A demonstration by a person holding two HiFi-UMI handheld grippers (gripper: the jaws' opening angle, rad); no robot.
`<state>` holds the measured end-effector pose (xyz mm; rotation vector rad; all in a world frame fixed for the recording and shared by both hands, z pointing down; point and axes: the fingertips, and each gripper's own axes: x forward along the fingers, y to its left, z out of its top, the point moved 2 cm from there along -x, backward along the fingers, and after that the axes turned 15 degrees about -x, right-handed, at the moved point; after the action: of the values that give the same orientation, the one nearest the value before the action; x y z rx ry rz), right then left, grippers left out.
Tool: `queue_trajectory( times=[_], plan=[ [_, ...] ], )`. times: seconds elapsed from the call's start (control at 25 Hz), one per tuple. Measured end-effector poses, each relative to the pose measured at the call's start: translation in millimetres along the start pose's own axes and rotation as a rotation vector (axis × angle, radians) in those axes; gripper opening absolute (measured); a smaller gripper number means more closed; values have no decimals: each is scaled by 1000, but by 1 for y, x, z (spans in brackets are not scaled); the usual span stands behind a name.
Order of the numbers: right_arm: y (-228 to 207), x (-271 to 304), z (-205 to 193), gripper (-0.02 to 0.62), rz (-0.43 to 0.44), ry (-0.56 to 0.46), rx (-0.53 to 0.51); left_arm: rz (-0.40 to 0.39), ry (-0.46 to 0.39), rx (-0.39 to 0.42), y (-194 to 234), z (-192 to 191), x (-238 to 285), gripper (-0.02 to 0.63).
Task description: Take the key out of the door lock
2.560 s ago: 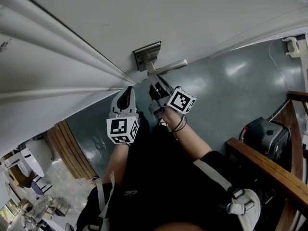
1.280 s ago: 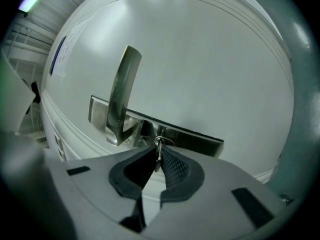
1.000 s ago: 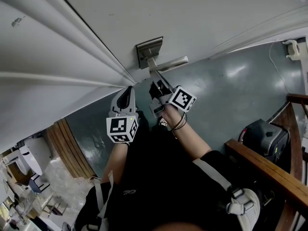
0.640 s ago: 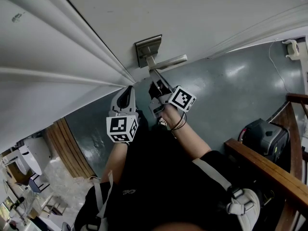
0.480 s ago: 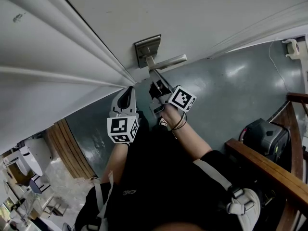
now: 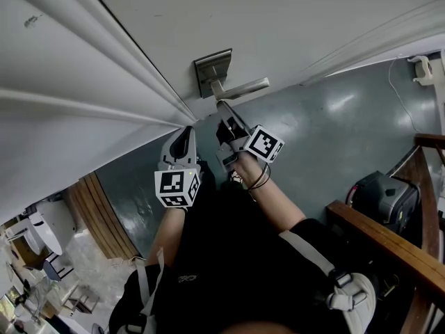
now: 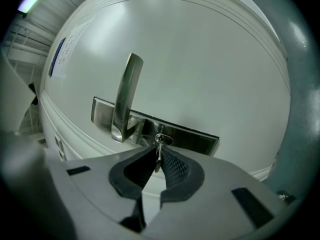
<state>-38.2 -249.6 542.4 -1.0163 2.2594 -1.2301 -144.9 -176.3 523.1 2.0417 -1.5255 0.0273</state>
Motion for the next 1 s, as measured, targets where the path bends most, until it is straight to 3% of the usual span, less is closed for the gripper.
queue_trajectory(
  times=[0.4, 1.0],
  plan=[
    [1, -22, -14, 29, -33, 35, -50, -4, 6, 3, -7, -3, -4, 23],
    [-1, -84, -23, 29, -79, 159, -275, 6, 30, -15, -33, -30, -21, 23]
  ],
)
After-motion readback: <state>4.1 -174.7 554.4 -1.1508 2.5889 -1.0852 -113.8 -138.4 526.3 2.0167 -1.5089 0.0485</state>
